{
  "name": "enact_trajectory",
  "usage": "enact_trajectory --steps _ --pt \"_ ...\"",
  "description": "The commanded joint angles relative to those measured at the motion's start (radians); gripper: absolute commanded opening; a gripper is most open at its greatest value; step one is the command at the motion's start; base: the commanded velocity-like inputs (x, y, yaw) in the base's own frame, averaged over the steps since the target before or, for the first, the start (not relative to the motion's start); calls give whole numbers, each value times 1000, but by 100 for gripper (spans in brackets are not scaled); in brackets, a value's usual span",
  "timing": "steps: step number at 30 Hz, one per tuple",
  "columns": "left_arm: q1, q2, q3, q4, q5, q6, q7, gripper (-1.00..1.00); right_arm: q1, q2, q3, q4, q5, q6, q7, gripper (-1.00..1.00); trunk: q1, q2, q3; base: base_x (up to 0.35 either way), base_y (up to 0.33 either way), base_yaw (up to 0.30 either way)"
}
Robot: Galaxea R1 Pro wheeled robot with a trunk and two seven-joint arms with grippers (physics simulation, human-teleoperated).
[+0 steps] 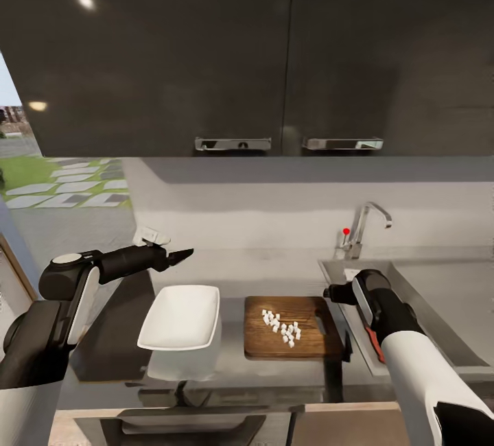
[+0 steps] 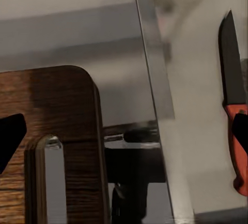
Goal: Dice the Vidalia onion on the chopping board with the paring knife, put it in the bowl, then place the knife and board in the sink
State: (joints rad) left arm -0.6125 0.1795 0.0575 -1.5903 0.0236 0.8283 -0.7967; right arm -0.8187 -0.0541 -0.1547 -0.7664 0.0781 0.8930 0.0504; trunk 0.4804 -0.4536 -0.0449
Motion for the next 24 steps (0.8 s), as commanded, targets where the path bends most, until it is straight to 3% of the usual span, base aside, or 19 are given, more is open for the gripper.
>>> enact_trajectory --steps 1,19,24 --pt "-1 0 1 0 2 8 -3 100 -1 0 -2 -1 8 4 5 100 0 -2 -2 -235 0 0" --pt "-1 0 -1 0 3 8 -3 100 -1 16 -1 2 8 4 -1 100 0 -2 -2 -41 0 0" --pt "-1 0 -1 0 3 8 -3 100 -1 19 0 64 8 1 -19 100 0 -2 -2 0 0 0"
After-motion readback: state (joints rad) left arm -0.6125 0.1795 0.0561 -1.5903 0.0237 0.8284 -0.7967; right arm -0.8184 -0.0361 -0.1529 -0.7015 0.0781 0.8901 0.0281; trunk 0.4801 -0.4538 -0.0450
